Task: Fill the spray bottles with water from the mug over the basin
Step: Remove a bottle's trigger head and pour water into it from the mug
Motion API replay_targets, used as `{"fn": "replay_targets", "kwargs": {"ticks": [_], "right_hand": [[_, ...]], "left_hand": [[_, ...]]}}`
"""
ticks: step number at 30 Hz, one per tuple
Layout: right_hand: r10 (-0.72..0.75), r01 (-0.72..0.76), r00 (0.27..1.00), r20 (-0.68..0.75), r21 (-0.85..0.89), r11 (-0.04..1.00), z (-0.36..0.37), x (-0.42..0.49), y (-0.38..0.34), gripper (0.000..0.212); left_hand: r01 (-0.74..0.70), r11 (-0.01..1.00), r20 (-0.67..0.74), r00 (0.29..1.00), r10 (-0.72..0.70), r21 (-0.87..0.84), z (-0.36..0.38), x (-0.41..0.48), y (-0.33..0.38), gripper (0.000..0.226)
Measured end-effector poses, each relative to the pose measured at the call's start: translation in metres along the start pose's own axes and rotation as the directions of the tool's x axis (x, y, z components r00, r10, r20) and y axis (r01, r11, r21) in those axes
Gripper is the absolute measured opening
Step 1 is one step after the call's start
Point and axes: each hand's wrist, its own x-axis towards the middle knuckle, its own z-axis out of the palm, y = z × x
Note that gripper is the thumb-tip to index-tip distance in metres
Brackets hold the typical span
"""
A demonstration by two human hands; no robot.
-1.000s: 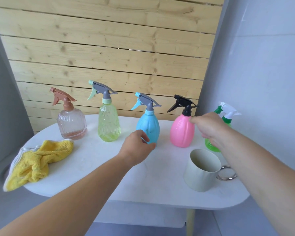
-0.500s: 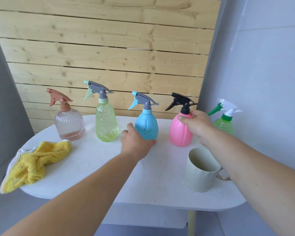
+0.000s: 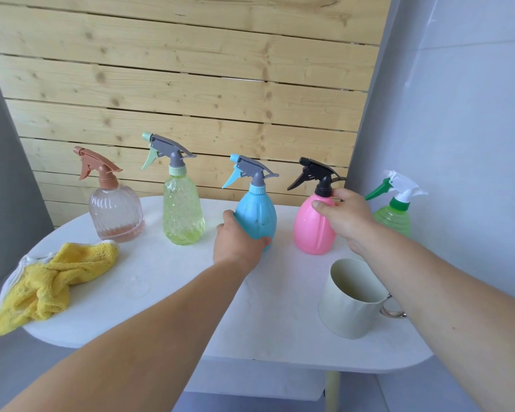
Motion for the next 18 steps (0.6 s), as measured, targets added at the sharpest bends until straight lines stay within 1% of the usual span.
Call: {"fn": "replay_targets", "kwargs": {"ticks": [3,5,7,8,10,11,12,15,17,18], "right_hand": [[0.0,0.0,1.0,0.0,0.013,1.0,-0.001,0.001,0.001,0.043],[-0.001,0.001,1.0,0.006,0.021,1.0,-0.001,0.002,0.002,0.042],[-0.002,0.002,1.0,0.004,0.029,1.0,-0.001,0.003,0.002,0.042],[-0.001,0.001,1.0,0.0,0.029,1.0,-0.002,0.002,0.002,0.041],[0.0,0.0,1.0,-0.013,0.027,1.0,-0.002,0.001,0.0,0.039],[-0.002,0.003,1.0,-0.022,0.028,1.0,-0.003,-0.001,-0.001,0.036],[-0.007,0.008,0.999,-0.032,0.031,0.999,-0.004,-0.003,-0.004,0.033],[-0.031,0.033,0.997,-0.072,0.036,0.999,-0.013,-0.015,-0.021,0.027],[-0.058,0.062,0.995,-0.086,0.047,0.997,-0.022,-0.027,-0.036,0.03],[-0.073,0.078,0.993,-0.088,0.053,0.996,-0.027,-0.035,-0.044,0.031]], "left_hand": [[0.003,1.0,-0.002,1.0,-0.004,-0.004,0.001,0.001,0.0,0.08],[0.012,1.0,-0.011,1.0,-0.012,-0.025,0.003,-0.001,-0.001,0.088],[0.023,1.0,-0.054,0.998,-0.023,-0.01,0.006,-0.006,-0.001,0.095],[0.021,1.0,-0.091,0.996,-0.019,0.019,0.007,-0.009,0.0,0.094],[-0.015,0.999,-0.162,0.987,0.022,0.049,0.009,-0.016,0.001,0.085],[-0.053,0.998,-0.171,0.984,0.058,0.036,0.01,-0.02,0.002,0.078],[-0.098,0.995,-0.157,0.983,0.098,0.01,0.009,-0.024,0.003,0.071],[-0.224,0.972,-0.049,0.974,0.221,-0.074,0.003,-0.04,0.013,0.049],[-0.323,0.943,0.008,0.946,0.325,-0.082,-0.002,-0.051,0.02,0.043],[-0.374,0.924,0.028,0.926,0.377,-0.081,-0.005,-0.057,0.024,0.044]]}}
